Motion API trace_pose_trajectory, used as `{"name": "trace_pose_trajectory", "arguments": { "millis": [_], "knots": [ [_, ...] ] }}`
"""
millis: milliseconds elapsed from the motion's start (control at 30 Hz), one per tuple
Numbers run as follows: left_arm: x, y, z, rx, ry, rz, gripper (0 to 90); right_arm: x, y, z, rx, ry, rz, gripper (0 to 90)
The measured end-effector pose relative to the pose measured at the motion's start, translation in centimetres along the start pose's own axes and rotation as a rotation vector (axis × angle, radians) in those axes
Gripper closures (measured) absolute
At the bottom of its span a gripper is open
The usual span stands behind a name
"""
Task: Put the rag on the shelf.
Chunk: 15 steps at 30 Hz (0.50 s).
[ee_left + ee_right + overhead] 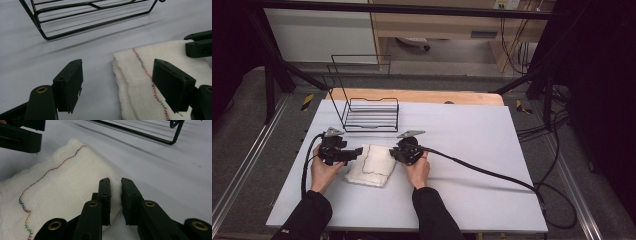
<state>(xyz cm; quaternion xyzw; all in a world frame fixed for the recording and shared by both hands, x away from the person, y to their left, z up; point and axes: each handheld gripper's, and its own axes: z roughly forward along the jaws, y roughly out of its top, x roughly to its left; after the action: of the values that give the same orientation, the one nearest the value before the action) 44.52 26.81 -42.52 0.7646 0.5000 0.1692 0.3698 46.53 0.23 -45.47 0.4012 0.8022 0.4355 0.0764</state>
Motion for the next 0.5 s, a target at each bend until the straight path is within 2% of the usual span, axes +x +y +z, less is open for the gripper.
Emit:
{"name": "trace_pose_trajectory", "arguments": {
  "millis": [367,500],
  "knots": [
    [-0.1,0.0,2.5,0.013,0.008,-0.017,43.5,0.0,-0.1,0.0,0.001,-0.004,-0.008,78.7],
    [0.0,0.0,2.9,0.014,-0.007,-0.034,50.4,0.0,-0.1,0.0,0.003,-0.003,-0.008,78.7]
  ]
}}
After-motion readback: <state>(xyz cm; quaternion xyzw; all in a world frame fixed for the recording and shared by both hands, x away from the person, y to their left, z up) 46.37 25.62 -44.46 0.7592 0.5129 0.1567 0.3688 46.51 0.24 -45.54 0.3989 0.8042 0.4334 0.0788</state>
